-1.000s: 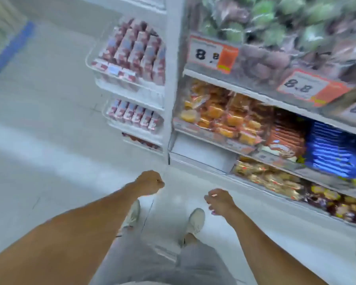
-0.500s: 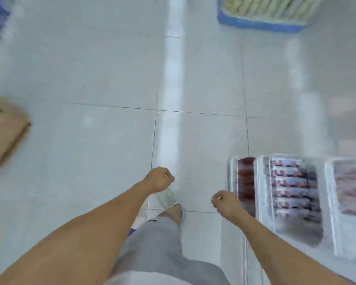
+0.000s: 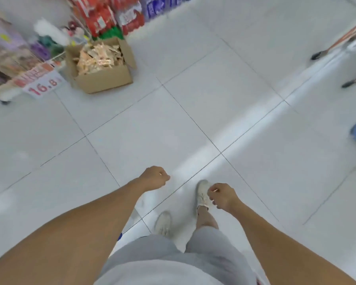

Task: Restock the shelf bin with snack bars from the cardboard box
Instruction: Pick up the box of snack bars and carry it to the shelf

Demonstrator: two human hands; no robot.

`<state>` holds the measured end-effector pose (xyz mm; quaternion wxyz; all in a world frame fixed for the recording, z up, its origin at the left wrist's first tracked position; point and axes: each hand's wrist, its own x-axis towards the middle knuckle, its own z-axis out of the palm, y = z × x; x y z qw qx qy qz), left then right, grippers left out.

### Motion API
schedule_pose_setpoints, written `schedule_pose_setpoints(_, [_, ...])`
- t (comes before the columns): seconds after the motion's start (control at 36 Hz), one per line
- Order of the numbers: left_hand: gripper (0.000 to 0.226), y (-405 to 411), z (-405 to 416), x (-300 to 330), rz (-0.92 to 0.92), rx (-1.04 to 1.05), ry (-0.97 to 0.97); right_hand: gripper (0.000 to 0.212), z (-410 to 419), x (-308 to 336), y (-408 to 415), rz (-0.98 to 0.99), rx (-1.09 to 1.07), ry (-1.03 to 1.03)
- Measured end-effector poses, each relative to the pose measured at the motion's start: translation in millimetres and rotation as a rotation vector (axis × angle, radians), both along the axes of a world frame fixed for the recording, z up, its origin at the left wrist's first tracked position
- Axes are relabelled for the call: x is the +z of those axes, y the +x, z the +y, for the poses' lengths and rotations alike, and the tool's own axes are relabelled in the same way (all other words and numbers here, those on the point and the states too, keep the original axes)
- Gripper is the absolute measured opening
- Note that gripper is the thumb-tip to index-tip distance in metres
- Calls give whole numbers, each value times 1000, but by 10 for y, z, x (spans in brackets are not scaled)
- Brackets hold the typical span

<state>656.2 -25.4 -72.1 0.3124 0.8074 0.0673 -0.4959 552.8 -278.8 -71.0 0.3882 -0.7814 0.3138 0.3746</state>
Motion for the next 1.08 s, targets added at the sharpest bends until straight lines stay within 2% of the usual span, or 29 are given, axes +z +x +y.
schedule_pose_setpoints(0.22, [16, 774, 234, 286, -100, 425, 24, 18, -112, -51, 1824, -11, 387, -39])
schedule_pose_setpoints(0.36, [14, 1265, 562, 421, -149, 607, 36, 12, 349, 53, 2866, 33, 595, -45])
schedule_pose_setpoints(0.53, [12, 1959, 1069, 168, -147, 782, 8, 15, 1113, -49, 3982, 58, 724, -22])
schedule_pose_setpoints(0.67, [11, 2593, 1396, 72, -67, 821, -4, 22, 1554, 38, 4817, 63, 727, 14])
schedule_pose_setpoints(0.81, [16, 3359, 1690, 108, -33, 825, 20, 15, 1865, 104, 5673, 41, 714, 38])
schedule_pose_setpoints(1.08, [18, 5046, 2231, -82, -42, 827, 70, 18, 2338, -391, 7456, 88, 710, 25])
